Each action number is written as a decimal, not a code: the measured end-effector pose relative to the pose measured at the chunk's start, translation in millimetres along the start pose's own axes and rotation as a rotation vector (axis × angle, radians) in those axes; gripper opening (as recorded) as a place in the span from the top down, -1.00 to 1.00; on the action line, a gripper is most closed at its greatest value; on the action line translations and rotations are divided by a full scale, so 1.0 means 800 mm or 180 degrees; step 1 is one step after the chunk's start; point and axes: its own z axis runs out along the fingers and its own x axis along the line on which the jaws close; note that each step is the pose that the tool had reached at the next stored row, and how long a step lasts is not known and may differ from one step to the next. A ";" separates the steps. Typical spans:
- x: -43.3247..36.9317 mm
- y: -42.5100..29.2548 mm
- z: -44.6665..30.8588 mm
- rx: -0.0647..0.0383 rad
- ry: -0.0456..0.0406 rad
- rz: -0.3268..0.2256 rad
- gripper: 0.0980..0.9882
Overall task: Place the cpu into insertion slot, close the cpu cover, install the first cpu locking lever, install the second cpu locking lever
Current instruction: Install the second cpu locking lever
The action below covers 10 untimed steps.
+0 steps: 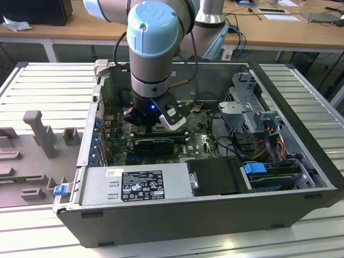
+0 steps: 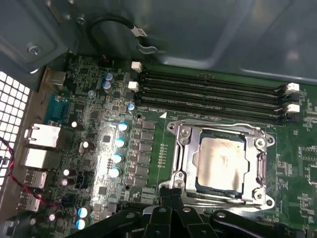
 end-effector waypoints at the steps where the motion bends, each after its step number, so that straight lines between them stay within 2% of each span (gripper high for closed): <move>1: 0.001 -0.0009 0.0007 -0.0025 -0.0003 -0.0001 0.98; 5: 0.002 -0.0059 0.0048 -0.0106 -0.0014 -0.0002 0.98; 7: 0.003 -0.0086 0.0083 -0.0188 -0.0025 -0.0003 0.98; 9: 0.003 -0.0101 0.0114 -0.0231 -0.0031 -0.0004 0.98; 10: 0.004 -0.0086 0.0060 -0.0249 -0.0033 -0.0005 0.98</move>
